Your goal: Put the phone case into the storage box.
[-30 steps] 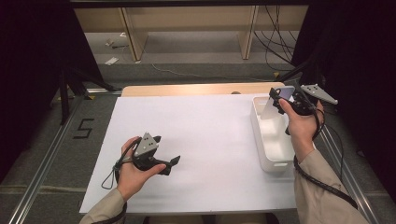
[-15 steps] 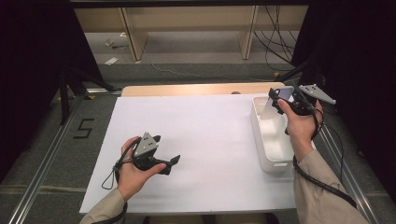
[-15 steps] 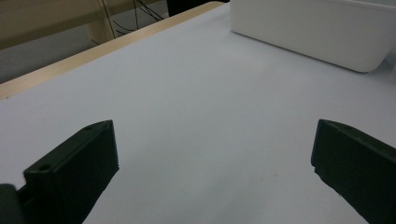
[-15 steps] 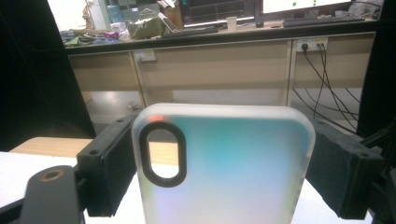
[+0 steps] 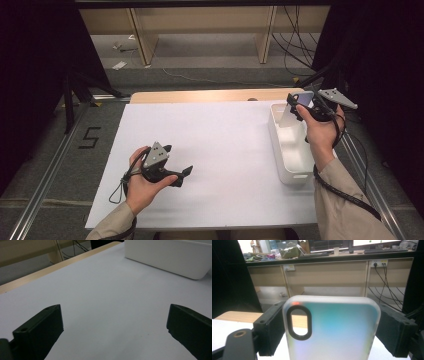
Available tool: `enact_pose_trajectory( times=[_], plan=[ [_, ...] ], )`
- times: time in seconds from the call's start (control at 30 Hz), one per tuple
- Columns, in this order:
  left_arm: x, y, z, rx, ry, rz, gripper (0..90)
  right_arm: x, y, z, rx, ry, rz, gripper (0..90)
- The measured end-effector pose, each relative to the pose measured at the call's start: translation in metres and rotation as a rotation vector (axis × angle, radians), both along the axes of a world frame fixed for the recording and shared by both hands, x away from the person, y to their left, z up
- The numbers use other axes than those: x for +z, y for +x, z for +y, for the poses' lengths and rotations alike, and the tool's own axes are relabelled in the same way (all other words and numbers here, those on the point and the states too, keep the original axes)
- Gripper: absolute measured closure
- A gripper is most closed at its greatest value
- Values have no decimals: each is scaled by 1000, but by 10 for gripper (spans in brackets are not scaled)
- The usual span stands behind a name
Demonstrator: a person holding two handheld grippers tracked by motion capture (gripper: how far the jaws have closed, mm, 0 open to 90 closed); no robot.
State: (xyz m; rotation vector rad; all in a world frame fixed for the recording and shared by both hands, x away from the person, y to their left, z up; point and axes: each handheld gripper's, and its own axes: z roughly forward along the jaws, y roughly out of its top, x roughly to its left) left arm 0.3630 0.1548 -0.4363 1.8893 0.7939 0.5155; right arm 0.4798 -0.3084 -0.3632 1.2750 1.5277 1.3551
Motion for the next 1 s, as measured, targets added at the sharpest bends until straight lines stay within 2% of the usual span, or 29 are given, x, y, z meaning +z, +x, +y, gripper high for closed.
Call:
enact_pose_trajectory(
  times=[1.0],
  plan=[
    [0, 0, 1, 7, -8, 3, 0, -2, 13, 2, -7, -19, 9, 179]
  ],
)
